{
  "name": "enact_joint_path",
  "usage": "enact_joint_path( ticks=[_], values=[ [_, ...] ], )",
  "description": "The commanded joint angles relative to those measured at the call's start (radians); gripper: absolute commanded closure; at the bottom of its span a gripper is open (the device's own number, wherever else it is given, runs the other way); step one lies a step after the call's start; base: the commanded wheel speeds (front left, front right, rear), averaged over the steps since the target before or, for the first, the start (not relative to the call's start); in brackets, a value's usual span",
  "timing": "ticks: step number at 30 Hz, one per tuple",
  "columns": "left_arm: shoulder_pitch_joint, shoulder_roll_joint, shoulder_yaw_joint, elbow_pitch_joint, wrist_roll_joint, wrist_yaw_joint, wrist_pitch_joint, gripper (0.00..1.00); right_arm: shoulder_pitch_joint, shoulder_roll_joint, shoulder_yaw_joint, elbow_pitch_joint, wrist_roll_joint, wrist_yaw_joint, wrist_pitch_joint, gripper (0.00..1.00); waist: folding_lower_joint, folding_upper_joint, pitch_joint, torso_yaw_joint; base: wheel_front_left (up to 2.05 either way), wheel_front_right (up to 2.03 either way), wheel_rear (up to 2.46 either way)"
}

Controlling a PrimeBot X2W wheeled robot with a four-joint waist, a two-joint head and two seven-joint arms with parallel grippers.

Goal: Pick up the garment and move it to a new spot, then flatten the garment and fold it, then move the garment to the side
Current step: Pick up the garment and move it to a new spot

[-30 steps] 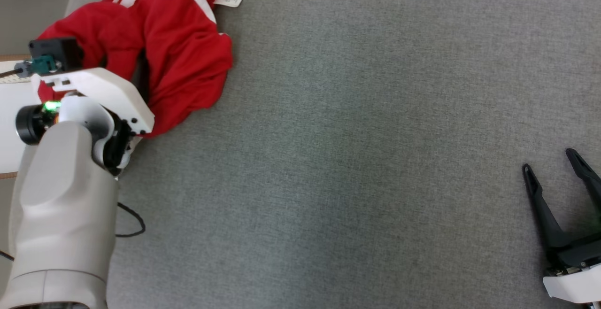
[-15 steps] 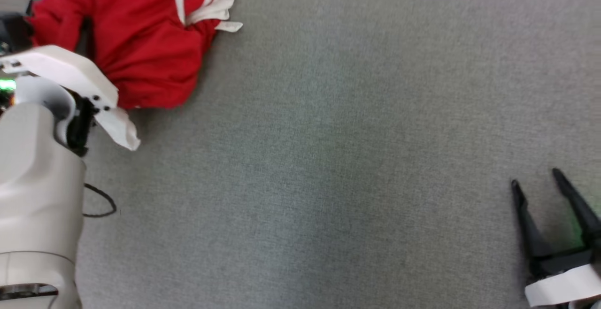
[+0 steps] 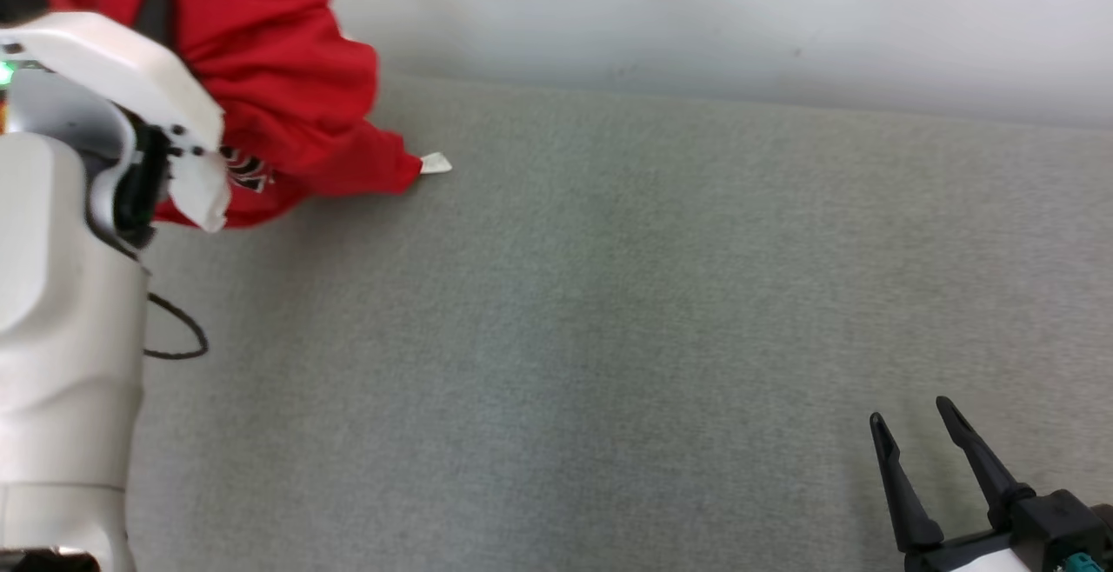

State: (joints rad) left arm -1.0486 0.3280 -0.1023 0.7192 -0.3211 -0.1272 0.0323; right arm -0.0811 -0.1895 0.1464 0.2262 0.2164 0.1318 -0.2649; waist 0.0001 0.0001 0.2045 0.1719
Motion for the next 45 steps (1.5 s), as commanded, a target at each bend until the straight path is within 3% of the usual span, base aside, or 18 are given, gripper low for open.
enact_joint_path(
  ticks=[1, 8, 15, 25, 33, 41, 45],
  values=[
    [0.033, -0.003, -0.028, -0.076, -0.030, -0.004, 0.029, 1.00, 0.016, 0.008, -0.005, 0.005, 0.005, -0.002, 0.001, 0.00, -0.0001, -0.0001, -0.054, -0.042, 0.00, 0.00, 0.00],
    [0.131, 0.010, -0.096, -0.412, -0.137, -0.004, 0.180, 1.00, 0.035, 0.038, -0.012, 0.012, 0.010, -0.002, 0.001, 0.00, -0.0001, -0.0001, -0.101, -0.115, 0.00, 0.00, 0.00],
    [0.200, -0.034, -0.136, -0.715, -0.243, 0.006, 0.322, 1.00, 0.040, 0.062, -0.012, 0.017, 0.012, -0.002, 0.001, 0.00, -0.0001, -0.0001, -0.123, -0.212, 0.00, 0.00, 0.00],
    [0.239, -0.127, -0.234, -0.928, -0.321, 0.034, 0.443, 1.00, 0.009, 0.091, -0.023, 0.010, 0.019, -0.002, 0.001, 0.00, -0.0001, -0.0001, -0.079, -0.348, 0.00, 0.00, 0.00],
    [0.328, -0.174, -0.338, -0.855, -0.260, 0.035, 0.382, 1.00, 0.003, 0.106, -0.030, 0.015, 0.022, -0.002, 0.001, 0.00, -0.0001, -0.0001, -0.038, -0.402, 0.00, 0.00, 0.00],
    [0.472, -0.210, -0.471, -0.494, -0.164, 0.024, 0.191, 1.00, -0.006, 0.115, -0.021, 0.020, 0.025, -0.002, 0.001, 0.00, -0.0001, -0.0001, -0.007, -0.430, 0.00, 0.00, 0.00],
    [0.460, -0.222, -0.500, -0.301, -0.137, 0.017, 0.099, 1.00, -0.021, 0.115, -0.017, 0.021, 0.024, -0.002, 0.001, 0.00, -0.0001, -0.0001, 0.005, -0.437, 0.00, 0.00, 0.00]
  ],
)
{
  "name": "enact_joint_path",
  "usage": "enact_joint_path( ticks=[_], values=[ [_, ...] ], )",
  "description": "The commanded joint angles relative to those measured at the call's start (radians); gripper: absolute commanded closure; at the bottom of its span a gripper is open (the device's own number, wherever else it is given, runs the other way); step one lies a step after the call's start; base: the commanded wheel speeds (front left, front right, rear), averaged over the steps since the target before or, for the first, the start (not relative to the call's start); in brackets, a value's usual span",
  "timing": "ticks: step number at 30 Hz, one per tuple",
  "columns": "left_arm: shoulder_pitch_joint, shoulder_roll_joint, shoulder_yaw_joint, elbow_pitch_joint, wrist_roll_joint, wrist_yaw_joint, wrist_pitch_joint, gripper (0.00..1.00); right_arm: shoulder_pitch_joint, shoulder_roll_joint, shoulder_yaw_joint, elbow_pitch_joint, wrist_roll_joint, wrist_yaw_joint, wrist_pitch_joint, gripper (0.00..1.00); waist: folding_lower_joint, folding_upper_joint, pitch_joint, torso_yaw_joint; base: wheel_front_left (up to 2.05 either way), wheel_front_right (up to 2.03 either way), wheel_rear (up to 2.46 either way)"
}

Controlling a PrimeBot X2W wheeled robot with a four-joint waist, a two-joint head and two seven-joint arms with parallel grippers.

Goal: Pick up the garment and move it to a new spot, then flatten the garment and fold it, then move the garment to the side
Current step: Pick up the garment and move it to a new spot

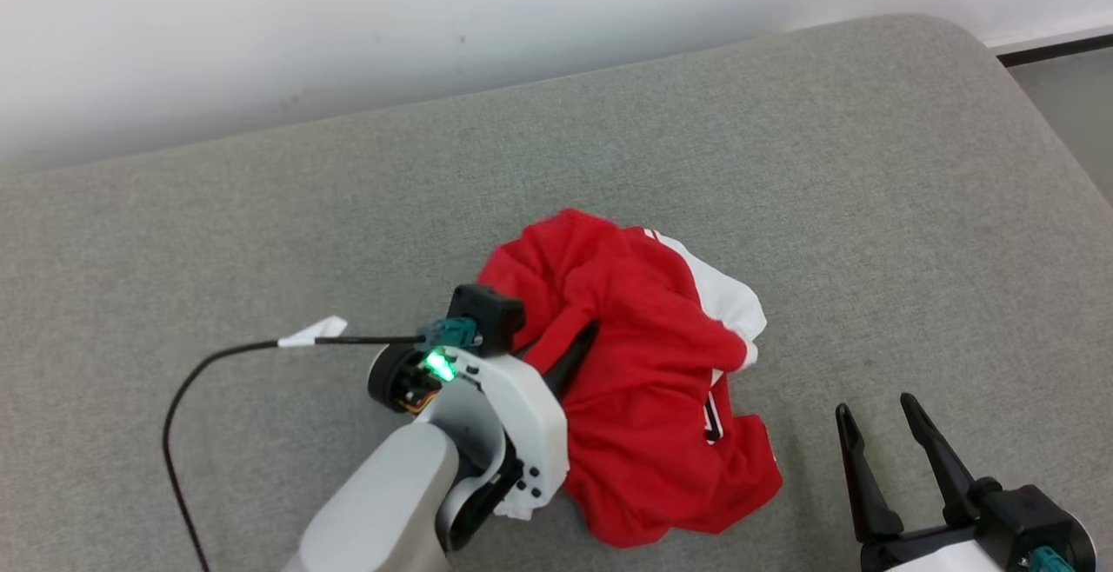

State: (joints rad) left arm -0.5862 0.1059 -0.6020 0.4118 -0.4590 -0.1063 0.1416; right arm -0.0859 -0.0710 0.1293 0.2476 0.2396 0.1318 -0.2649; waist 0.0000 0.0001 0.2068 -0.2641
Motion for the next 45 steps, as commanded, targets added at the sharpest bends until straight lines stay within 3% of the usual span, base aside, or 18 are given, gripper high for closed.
enact_joint_path(
  ticks=[1, 10, 11, 13, 14, 21, 30, 36, 45],
  values=[
    [-0.013, -0.004, -0.006, 0.047, 0.004, -0.008, -0.038, 1.00, -0.017, -0.004, -0.001, 0.001, 0.000, -0.002, 0.001, 0.00, 0.0000, -0.0001, 0.005, -0.002, 0.00, 0.00, 0.00],
    [-0.140, 0.025, -0.034, 0.370, 0.093, -0.011, -0.251, 1.00, -0.025, -0.001, 0.009, 0.018, -0.003, -0.002, 0.001, 0.00, 0.0000, -0.0001, 0.006, -0.011, 0.00, 0.00, 0.00],
    [-0.150, 0.023, -0.040, 0.398, 0.098, -0.013, -0.270, 0.78, -0.024, 0.000, 0.010, 0.021, -0.003, -0.002, 0.001, 0.00, 0.0000, -0.0001, 0.003, -0.012, 0.00, 0.00, 0.00],
    [-0.161, 0.018, -0.043, 0.449, 0.098, -0.014, -0.297, 0.15, -0.025, 0.000, 0.012, 0.025, -0.004, -0.002, 0.001, 0.00, 0.0000, -0.0001, -0.003, -0.015, 0.00, 0.00, 0.00],
    [-0.166, 0.013, -0.041, 0.471, 0.090, -0.014, -0.309, 0.00, -0.026, 0.001, 0.012, 0.025, -0.004, -0.002, 0.001, 0.00, 0.0000, -0.0001, -0.007, -0.016, 0.00, 0.00, 0.00],
    [-0.160, 0.015, 0.006, 0.543, 0.028, -0.010, -0.374, 0.00, 0.006, 0.000, -0.004, 0.022, -0.005, -0.002, 0.001, 0.00, 0.0000, -0.0001, -0.042, -0.013, 0.00, 0.00, 0.00],
    [-0.125, 0.068, 0.049, 0.464, -0.017, -0.010, -0.381, 0.00, 0.058, -0.007, -0.041, 0.013, -0.012, -0.002, 0.001, 0.00, 0.0000, -0.0001, -0.089, 0.031, 0.00, 0.00, 0.00],
    [-0.083, 0.063, 0.027, 0.316, -0.018, 0.004, -0.352, 0.00, 0.084, -0.010, -0.052, 0.006, -0.018, -0.002, 0.001, 0.00, 0.0000, -0.0001, -0.117, 0.055, 0.00, 0.00, 0.00],
    [0.049, 0.034, -0.070, -0.047, -0.020, 0.047, -0.170, 0.00, 0.096, -0.010, -0.053, 0.000, -0.020, -0.002, 0.001, 0.00, 0.0000, -0.0001, -0.121, 0.073, 0.00, 0.00, 0.00]
  ],
)
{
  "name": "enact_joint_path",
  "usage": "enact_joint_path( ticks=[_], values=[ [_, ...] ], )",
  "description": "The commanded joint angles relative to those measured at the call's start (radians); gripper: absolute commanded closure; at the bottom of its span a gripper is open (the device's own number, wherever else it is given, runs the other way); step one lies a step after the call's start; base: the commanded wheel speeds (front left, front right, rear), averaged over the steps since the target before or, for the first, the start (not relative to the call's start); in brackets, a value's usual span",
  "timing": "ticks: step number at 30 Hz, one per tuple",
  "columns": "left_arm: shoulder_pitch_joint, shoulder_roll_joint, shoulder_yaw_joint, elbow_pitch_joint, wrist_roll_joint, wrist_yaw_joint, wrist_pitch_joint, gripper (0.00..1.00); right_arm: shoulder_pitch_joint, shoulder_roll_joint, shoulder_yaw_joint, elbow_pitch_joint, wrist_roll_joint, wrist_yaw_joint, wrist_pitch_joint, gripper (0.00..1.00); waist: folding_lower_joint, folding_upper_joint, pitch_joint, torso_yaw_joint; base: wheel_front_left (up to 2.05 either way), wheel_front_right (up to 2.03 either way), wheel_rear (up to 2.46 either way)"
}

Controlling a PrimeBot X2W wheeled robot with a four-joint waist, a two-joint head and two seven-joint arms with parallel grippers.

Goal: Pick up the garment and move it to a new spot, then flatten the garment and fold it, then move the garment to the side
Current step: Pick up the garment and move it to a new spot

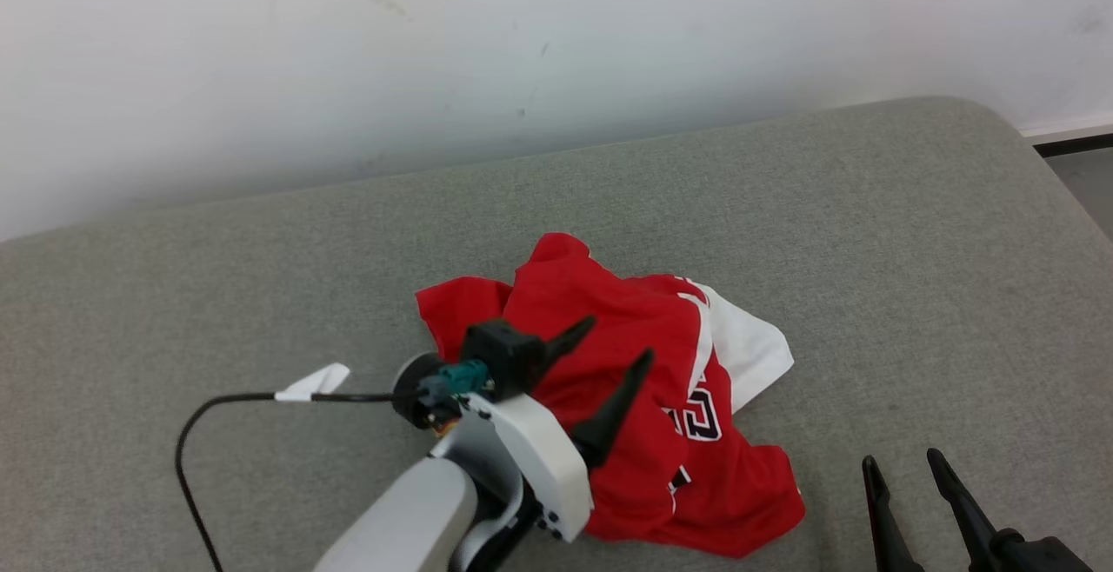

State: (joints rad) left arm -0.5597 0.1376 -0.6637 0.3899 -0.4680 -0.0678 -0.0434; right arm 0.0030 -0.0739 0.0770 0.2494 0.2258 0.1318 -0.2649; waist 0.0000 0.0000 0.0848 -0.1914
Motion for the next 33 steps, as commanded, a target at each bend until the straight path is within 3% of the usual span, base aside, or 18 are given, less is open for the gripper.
enact_joint_path(
  ticks=[1, 6, 16, 17, 18, 19, 26, 33],
  values=[
    [0.041, 0.001, -0.019, -0.061, -0.016, 0.012, 0.037, 0.00, 0.005, -0.006, 0.000, -0.001, -0.006, -0.002, 0.001, 0.00, 0.0000, 0.0000, 0.003, -0.001, 0.00, 0.00, 0.00],
    [0.104, 0.006, -0.062, -0.152, -0.016, 0.034, 0.115, 0.00, -0.017, -0.006, 0.011, 0.003, -0.001, -0.002, 0.001, 0.00, 0.0000, 0.0000, 0.020, -0.013, 0.00, 0.00, 0.00],
    [0.116, 0.038, -0.089, -0.099, 0.001, 0.058, 0.174, 0.00, -0.039, -0.001, 0.011, 0.004, 0.009, -0.002, 0.001, 0.00, 0.0000, 0.0000, 0.061, -0.061, 0.00, 0.00, 0.00],
    [0.114, 0.038, -0.088, -0.089, -0.002, 0.058, 0.176, 0.40, -0.039, 0.000, 0.011, 0.004, 0.010, -0.002, 0.001, 0.00, 0.0000, 0.0000, 0.063, -0.065, 0.00, 0.00, 0.00],
    [0.114, 0.038, -0.088, -0.089, -0.002, 0.058, 0.176, 0.40, -0.039, 0.000, 0.011, 0.004, 0.010, -0.002, 0.001, 0.00, 0.0000, 0.0000, 0.063, -0.065, 0.00, 0.00, 0.00],
    [0.110, 0.038, -0.089, -0.080, -0.005, 0.057, 0.179, 1.00, -0.041, 0.001, 0.011, 0.005, 0.011, -0.002, 0.001, 0.00, 0.0000, 0.0000, 0.066, -0.068, 0.00, 0.00, 0.00],
    [0.090, 0.049, -0.095, -0.032, 0.002, 0.053, 0.178, 1.00, -0.040, 0.008, 0.005, 0.007, 0.010, -0.002, 0.001, 0.00, 0.0000, 0.0000, 0.068, -0.077, 0.00, 0.00, 0.00],
    [0.073, 0.055, -0.060, -0.127, -0.019, 0.069, 0.146, 1.00, -0.018, 0.007, -0.012, 0.004, 0.000, -0.002, 0.001, 0.00, 0.0000, 0.0000, 0.048, -0.042, 0.00, 0.00, 0.00]
  ],
)
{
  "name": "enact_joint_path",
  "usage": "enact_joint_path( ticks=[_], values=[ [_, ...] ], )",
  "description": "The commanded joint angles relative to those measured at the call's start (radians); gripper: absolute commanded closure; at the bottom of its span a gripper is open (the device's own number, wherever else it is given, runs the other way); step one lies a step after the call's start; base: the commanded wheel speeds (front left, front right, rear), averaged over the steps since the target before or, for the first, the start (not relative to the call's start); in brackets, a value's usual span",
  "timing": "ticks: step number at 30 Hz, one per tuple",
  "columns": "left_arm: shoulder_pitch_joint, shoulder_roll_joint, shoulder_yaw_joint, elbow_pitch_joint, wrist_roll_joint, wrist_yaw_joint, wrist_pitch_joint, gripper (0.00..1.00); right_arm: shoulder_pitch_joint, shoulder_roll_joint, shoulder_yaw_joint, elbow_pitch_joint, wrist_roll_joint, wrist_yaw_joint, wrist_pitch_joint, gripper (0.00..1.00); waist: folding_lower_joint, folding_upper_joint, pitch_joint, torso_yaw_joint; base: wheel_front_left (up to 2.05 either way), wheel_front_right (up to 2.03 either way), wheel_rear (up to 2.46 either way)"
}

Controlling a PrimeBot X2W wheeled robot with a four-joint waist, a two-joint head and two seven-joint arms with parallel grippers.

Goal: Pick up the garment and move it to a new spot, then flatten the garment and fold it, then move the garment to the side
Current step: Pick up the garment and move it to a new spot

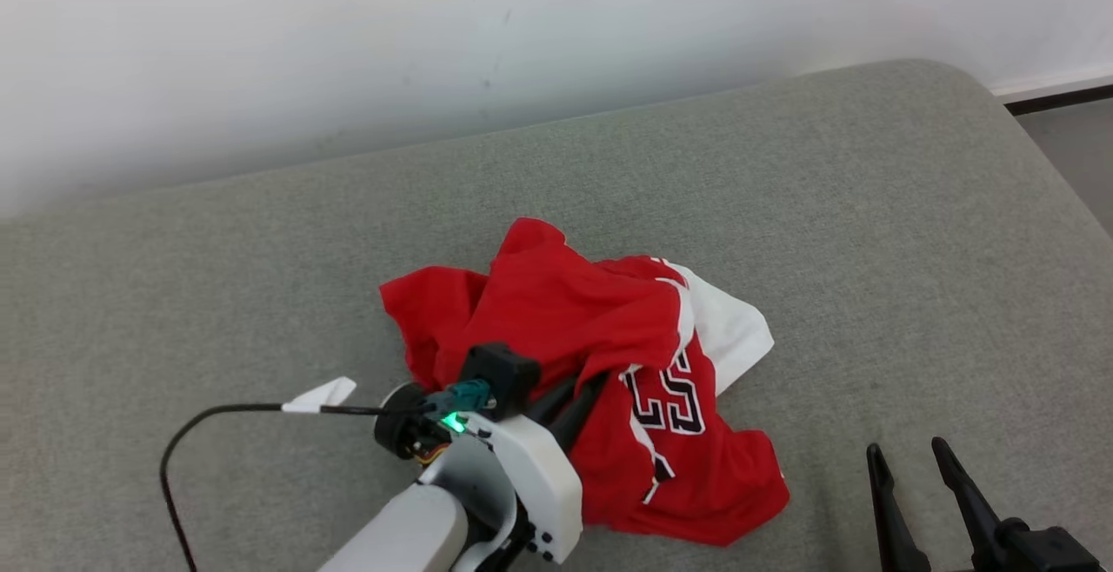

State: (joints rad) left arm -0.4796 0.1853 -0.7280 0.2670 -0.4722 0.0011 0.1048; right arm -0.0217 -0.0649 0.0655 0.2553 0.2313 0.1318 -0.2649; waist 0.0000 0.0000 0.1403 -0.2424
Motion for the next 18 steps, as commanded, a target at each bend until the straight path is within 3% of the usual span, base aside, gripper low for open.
enact_joint_path(
  ticks=[1, 11, 18],
  values=[
    [-0.008, 0.011, 0.010, -0.026, -0.014, 0.009, -0.006, 1.00, 0.009, -0.003, -0.002, -0.003, -0.006, -0.002, 0.001, 0.00, 0.0000, 0.0000, -0.012, 0.017, 0.00, 0.00, 0.00],
    [-0.006, 0.064, 0.096, -0.246, -0.015, 0.082, -0.023, 1.00, 0.051, -0.018, 0.004, -0.002, -0.013, -0.002, 0.001, 0.00, 0.0000, 0.0000, -0.083, 0.157, 0.00, 0.00, 0.00],
    [-0.034, 0.140, 0.221, -0.285, -0.055, 0.129, -0.018, 1.00, 0.074, -0.026, 0.007, -0.002, -0.013, -0.002, 0.001, 0.00, 0.0000, 0.0000, -0.106, 0.287, 0.00, 0.00, 0.00]
  ],
)
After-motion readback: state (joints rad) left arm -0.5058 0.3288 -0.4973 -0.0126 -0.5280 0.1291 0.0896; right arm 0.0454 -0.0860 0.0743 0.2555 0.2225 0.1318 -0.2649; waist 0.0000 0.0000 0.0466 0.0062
